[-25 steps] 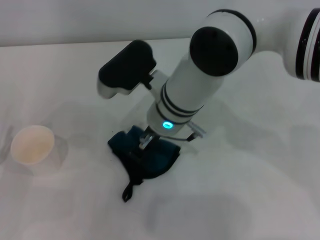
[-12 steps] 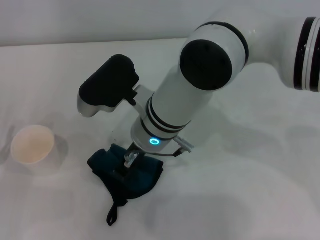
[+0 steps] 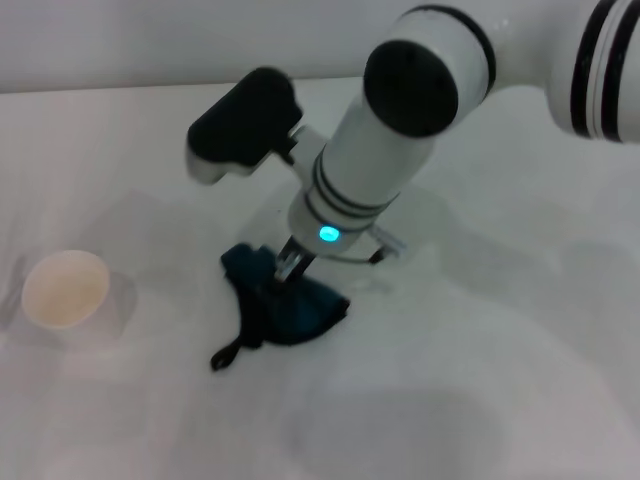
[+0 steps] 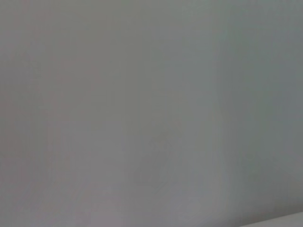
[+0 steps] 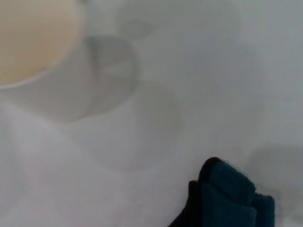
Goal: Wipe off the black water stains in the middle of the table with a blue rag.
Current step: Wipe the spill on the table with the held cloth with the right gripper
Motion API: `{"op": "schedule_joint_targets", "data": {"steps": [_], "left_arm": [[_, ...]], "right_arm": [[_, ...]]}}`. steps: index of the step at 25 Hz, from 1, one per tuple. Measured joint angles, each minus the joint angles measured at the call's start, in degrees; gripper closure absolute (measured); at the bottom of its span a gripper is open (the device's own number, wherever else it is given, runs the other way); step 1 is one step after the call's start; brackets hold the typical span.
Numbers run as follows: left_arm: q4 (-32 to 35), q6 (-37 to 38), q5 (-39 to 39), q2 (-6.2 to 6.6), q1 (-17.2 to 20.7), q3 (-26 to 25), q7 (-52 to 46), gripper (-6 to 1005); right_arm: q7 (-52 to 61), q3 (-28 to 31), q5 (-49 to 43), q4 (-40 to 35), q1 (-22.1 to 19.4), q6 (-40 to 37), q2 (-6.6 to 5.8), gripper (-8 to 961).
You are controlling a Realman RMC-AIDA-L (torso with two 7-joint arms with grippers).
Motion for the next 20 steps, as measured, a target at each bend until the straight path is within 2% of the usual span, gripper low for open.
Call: {"op": "schedule_joint_targets", "data": {"steps": [11,14,20], "left_arm": [[-0.2,0.0,-0.1,0.11,0.2,-0.1,0.0,124],[-0.3,0.0,-0.1,0.15,0.1,-0.1,0.0,124],[-0.2,0.0,-0.1,0.14,-0.6,-0.1,0.0,124]], "right_arm": [[1.4,14.9,-17.6,3.9,-0.4,6.8,0.00,867],[2.7,16.3,-20.2,4.3,-0.8,7.0,-0.02,868],[2.7,15.9,-18.9,4.3,-2.9,3.3,0.02,869]]}}
